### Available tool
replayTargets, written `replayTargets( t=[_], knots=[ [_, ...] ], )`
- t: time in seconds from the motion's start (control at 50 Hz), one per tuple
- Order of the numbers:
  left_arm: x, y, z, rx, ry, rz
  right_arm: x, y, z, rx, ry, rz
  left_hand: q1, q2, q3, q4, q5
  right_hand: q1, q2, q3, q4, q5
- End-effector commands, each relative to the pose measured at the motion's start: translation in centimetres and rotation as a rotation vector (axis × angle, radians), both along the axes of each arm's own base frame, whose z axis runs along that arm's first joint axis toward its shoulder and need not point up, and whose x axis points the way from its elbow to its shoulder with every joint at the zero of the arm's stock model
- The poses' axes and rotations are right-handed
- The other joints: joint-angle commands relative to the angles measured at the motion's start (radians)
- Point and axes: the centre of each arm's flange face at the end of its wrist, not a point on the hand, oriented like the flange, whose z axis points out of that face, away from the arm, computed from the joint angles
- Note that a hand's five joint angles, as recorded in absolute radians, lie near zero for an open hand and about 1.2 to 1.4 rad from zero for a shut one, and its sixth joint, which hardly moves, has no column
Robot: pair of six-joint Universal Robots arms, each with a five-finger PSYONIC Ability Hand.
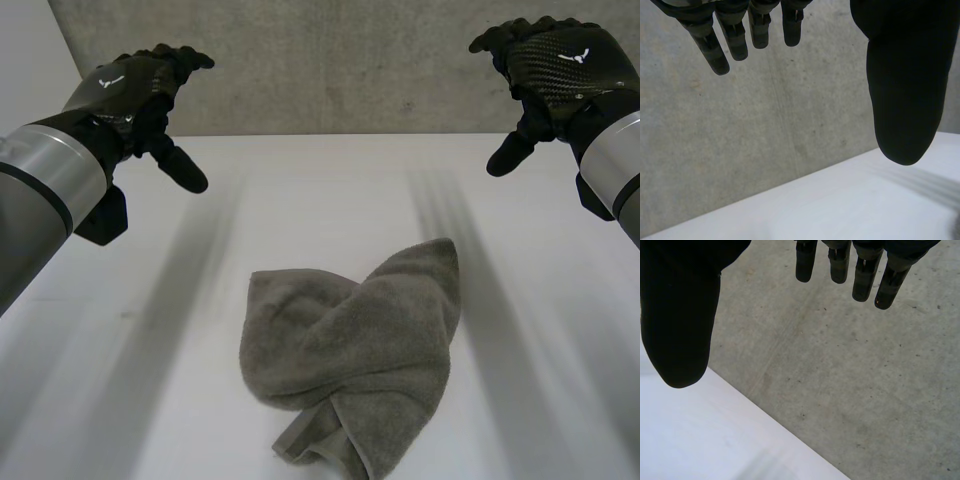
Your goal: Fold the towel.
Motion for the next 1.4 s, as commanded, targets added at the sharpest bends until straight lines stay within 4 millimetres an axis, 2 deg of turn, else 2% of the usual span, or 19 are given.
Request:
replayTargets(
  t=[0.02, 0.2, 0.34, 0.52, 0.6, 0.62, 0.64, 0.66, 0.68, 0.7, 0.82, 0.86, 0.88, 0.92, 1.0, 1.1, 1.28, 1.38, 1.4],
  knots=[
    [-0.6, 1.1, -1.7, 0.103, -0.051, -0.048, 0.1, 0.4, -1.1, 0.016, 0.183, 0.018, 0.031, 0.034, 0.033, 0.031, -0.006, -0.006, 0.005, 0.009, -0.004, -0.040],
    [-5.1, 3.9, -6.7, 0.239, -0.125, -0.249, -0.1, 1.3, -3.9, 0.186, 0.236, 0.032, 0.048, 0.052, 0.051, 0.049, 0.012, 0.007, 0.018, 0.022, 0.009, -0.027],
    [-7.1, 4.5, -12.8, 0.383, -0.206, -0.302, -0.8, 2.1, -10.6, 0.478, 0.130, 0.026, 0.042, 0.046, 0.045, 0.043, 0.006, -0.006, 0.005, 0.009, -0.004, -0.040],
    [-8.3, 3.8, -17.0, 0.411, -0.223, -0.322, 0.1, 2.1, -18.0, 0.693, -0.018, 0.092, 0.072, 0.076, 0.074, 0.073, 0.035, 0.074, 0.085, 0.089, 0.076, 0.040],
    [-8.7, 4.0, -18.4, 0.431, -0.238, -0.331, 0.4, 1.6, -19.7, 0.746, -0.043, 0.083, 0.260, 0.263, 0.262, 0.261, 0.223, 0.279, 0.290, 0.294, 0.281, 0.245],
    [-8.9, 4.1, -18.8, 0.431, -0.241, -0.334, 0.6, 1.3, -20.3, 0.753, -0.044, 0.082, 0.483, 0.487, 0.486, 0.484, 0.447, 0.426, 0.437, 0.440, 0.428, 0.391],
    [-9.1, 4.0, -19.0, 0.425, -0.240, -0.333, 0.6, 1.3, -20.3, 0.753, -0.044, 0.082, 0.750, 0.754, 0.753, 0.751, 0.714, 0.427, 0.438, 0.442, 0.429, 0.393],
    [-9.1, 4.0, -19.0, 0.425, -0.240, -0.333, 0.8, 0.9, -20.6, 0.751, -0.045, 0.081, 0.753, 0.757, 0.755, 0.754, 0.717, 0.683, 0.694, 0.697, 0.685, 0.649],
    [-9.2, 3.7, -18.9, 0.407, -0.231, -0.330, 1.0, 0.4, -20.5, 0.724, -0.049, 0.078, 1.099, 1.102, 1.101, 1.100, 1.062, 1.075, 1.086, 1.089, 1.077, 1.041],
    [-9.4, 3.4, -18.8, 0.383, -0.219, -0.328, 1.0, 0.4, -20.5, 0.724, -0.049, 0.078, 1.227, 1.231, 1.229, 1.228, 1.190, 1.079, 1.090, 1.093, 1.081, 1.045],
    [-10.0, 1.6, -15.6, 0.238, -0.147, -0.272, 1.5, -4.2, -15.1, 0.376, -0.131, 0.019, 1.228, 1.232, 1.230, 1.229, 1.192, 1.216, 1.227, 1.230, 1.218, 1.182],
    [-9.6, 0.4, -11.1, 0.112, -0.070, -0.171, 1.8, -5.1, -12.5, 0.259, -0.168, 0.021, 1.228, 1.232, 1.230, 1.229, 1.192, 1.216, 1.227, 1.230, 1.218, 1.182],
    [-9.6, 0.4, -11.1, 0.111, -0.070, -0.171, 2.1, -5.7, -10.0, 0.141, -0.198, 0.034, 1.228, 1.232, 1.230, 1.229, 1.192, 1.216, 1.227, 1.230, 1.218, 1.182],
    [-8.3, 0.0, -6.7, -0.012, 0.017, -0.055, 2.6, -5.8, -7.6, 0.019, -0.224, 0.062, 1.228, 1.232, 1.230, 1.229, 1.192, 1.216, 1.227, 1.230, 1.218, 1.182],
    [-7.2, 1.1, -3.9, -0.093, 0.079, -0.002, 5.5, -3.6, -3.8, -0.191, -0.253, 0.167, 1.228, 1.232, 1.230, 1.229, 1.192, 1.216, 1.227, 1.230, 1.218, 1.182],
    [-5.0, 3.9, -4.7, -0.100, 0.063, 0.009, 8.0, 0.4, -6.4, -0.079, -0.116, 0.288, 1.228, 1.232, 1.230, 1.229, 1.192, 1.216, 1.227, 1.230, 1.218, 1.182],
    [-0.9, 9.6, -13.8, 0.155, -0.218, -0.032, 7.1, 6.6, -15.0, 0.402, 0.373, 0.387, 1.228, 1.232, 1.230, 1.229, 1.192, 1.216, 1.227, 1.230, 1.218, 1.182],
    [0.7, 12.3, -16.7, 0.295, -0.398, -0.108, 6.2, 8.3, -16.1, 0.540, 0.485, 0.431, 1.182, 1.186, 1.184, 1.183, 1.146, 1.216, 1.227, 1.230, 1.218, 1.182],
    [1.1, 13.1, -17.1, 0.334, -0.439, -0.132, 6.2, 8.3, -16.1, 0.540, 0.485, 0.431, 0.920, 0.924, 0.922, 0.921, 0.884, 1.216, 1.227, 1.230, 1.218, 1.182]
  ],
)
